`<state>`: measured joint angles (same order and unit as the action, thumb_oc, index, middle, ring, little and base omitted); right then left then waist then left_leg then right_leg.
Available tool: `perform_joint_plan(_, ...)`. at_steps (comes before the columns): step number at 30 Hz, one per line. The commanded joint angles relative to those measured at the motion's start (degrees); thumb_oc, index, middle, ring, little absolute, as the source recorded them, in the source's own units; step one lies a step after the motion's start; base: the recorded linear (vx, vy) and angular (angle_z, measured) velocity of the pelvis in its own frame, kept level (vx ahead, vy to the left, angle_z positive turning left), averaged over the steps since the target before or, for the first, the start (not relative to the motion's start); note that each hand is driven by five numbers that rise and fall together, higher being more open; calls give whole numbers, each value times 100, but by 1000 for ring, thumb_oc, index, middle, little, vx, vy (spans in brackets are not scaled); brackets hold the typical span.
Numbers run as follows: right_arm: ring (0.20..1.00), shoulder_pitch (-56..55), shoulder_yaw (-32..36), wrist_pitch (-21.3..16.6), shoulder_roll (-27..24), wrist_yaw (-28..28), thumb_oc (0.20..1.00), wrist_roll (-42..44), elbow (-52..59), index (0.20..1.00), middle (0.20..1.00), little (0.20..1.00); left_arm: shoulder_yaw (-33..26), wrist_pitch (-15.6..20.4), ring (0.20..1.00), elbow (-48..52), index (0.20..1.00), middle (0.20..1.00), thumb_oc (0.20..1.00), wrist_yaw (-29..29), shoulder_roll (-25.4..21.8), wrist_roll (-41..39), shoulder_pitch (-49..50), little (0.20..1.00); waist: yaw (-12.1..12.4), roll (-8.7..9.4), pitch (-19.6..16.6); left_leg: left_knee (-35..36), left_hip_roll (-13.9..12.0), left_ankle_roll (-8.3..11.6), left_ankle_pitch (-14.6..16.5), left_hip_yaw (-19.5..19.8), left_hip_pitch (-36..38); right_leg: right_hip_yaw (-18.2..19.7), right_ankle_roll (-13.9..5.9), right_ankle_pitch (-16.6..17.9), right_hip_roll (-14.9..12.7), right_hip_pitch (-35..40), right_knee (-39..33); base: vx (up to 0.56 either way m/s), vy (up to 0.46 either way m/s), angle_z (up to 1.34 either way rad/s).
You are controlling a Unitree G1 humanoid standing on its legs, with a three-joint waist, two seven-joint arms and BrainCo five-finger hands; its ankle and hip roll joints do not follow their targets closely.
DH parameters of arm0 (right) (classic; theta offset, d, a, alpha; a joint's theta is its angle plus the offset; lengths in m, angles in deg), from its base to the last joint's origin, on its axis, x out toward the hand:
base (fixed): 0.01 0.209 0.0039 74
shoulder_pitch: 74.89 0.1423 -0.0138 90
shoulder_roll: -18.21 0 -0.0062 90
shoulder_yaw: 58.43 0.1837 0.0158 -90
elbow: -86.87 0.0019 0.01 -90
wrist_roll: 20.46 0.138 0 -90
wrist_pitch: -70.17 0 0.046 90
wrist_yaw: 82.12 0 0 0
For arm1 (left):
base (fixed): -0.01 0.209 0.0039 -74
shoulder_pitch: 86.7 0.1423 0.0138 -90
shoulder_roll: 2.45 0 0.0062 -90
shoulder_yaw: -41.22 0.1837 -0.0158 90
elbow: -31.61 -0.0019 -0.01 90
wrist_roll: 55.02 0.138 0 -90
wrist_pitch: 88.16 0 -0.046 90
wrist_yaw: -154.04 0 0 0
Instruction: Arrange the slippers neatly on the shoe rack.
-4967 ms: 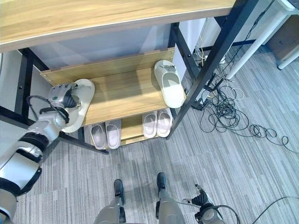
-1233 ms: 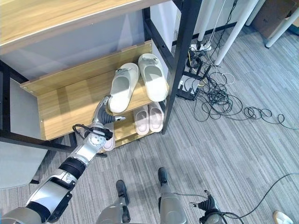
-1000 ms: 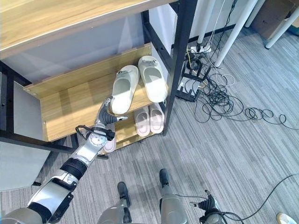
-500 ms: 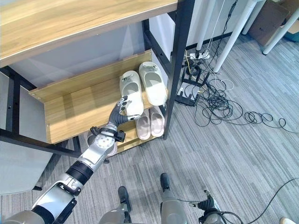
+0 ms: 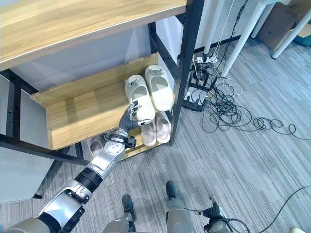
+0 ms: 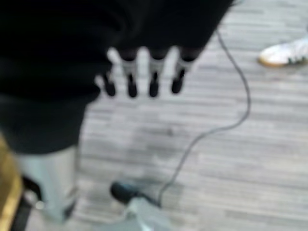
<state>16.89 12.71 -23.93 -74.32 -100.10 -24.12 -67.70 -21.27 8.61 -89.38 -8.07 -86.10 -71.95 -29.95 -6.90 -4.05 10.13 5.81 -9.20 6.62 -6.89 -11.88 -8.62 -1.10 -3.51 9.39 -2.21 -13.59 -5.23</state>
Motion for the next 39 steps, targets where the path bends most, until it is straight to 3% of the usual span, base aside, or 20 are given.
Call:
perform_joint_plan(1, 1000, 233, -170, 6, -244, -63, 1000, 101, 62, 1000, 1000, 1000, 270, 154, 1000, -301, 1000, 1000, 1000, -61, 208, -115, -615, 1000, -3, -208, 302, -81, -4, -86, 18, 404, -332, -237, -201, -1044, -50, -687, 1172, 0, 0, 0)
perform_joint_plan(15, 1000, 431, -437, 5, -178, -102, 1000, 119, -107, 1000, 1000, 1000, 363, 55, 1000, -1443, 1000, 1000, 1000, 156, 549, 347, -1026, 1000, -48, -81, 249, -81, -53, -57, -9, 401, -461, -200, -205, -991, -20, -837, 1139, 0, 0, 0)
perform_joint_plan(39, 1000, 680, -805, 13, -126, -144, 1000, 15, -256, 1000, 1000, 1000, -18, 91, 1000, -2646, 1000, 1000, 1000, 446, 750, -84, -1732, 1000, -169, 66, 75, -81, -105, -45, 20, 371, -457, -161, -193, -990, 35, -873, 1164, 0, 0, 0)
